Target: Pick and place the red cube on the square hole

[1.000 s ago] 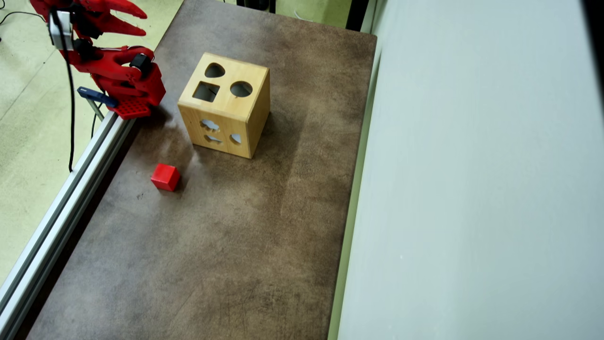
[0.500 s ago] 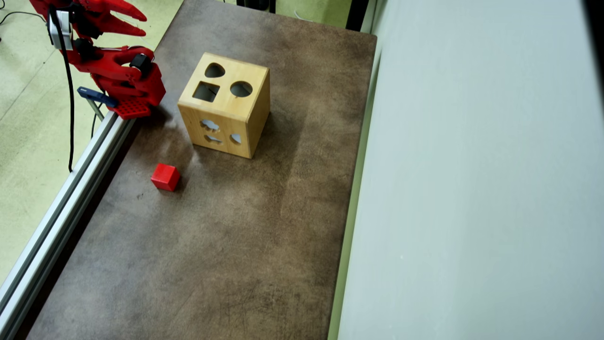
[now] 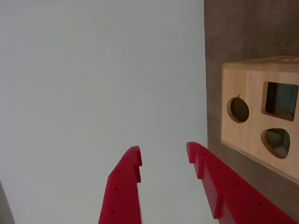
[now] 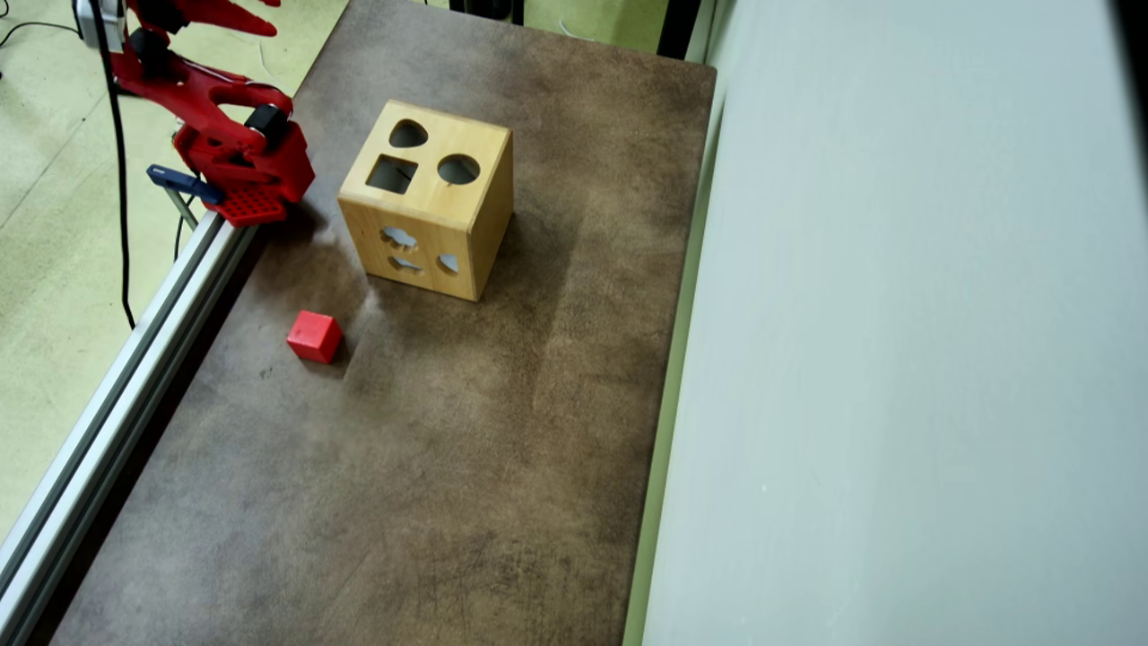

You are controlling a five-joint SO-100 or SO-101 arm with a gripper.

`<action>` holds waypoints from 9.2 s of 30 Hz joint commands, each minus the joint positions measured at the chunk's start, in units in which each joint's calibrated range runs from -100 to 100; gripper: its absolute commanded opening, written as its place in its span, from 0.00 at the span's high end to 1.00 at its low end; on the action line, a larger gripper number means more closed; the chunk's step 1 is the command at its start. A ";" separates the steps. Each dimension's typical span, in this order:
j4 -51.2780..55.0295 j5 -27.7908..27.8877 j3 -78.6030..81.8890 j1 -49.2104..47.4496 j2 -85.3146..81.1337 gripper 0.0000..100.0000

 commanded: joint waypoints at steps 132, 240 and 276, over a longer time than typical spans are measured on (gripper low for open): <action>-1.12 35.80 23.90 30.34 45.78 0.43; -52.18 30.33 56.72 34.50 60.98 0.43; -52.75 29.94 56.90 32.20 61.15 0.87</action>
